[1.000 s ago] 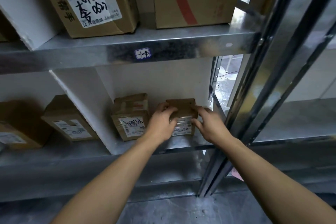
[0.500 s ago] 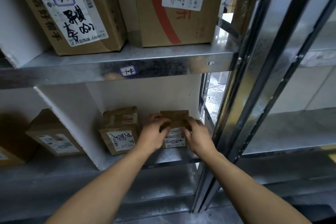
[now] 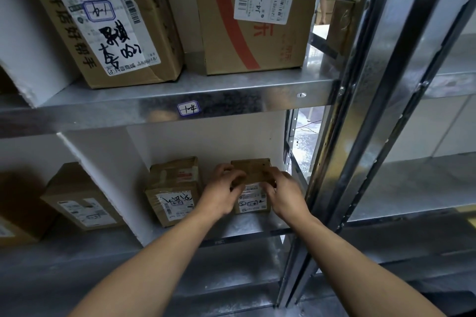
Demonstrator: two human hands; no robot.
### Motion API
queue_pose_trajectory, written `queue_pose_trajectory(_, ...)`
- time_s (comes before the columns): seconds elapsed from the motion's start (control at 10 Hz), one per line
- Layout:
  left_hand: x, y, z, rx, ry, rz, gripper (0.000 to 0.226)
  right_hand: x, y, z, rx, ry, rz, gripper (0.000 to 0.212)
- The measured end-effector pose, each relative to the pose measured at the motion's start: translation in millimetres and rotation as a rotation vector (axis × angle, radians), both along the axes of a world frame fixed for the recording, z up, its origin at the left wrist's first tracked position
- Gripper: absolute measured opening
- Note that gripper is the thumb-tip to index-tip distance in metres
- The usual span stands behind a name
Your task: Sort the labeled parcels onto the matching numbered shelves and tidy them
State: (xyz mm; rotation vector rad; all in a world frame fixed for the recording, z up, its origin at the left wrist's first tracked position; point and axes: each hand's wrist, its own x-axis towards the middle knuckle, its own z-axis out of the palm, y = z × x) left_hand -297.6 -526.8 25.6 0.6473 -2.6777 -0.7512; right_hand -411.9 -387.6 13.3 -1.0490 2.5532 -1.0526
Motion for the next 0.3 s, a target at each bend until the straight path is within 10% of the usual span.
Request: queue_pose_trajectory(0.3,2.2,-4.8,6.0,-0.017,0.031,-0.023,0.039,10.7,6.5,5.2,-0.025,0.059,-0.052,0.043)
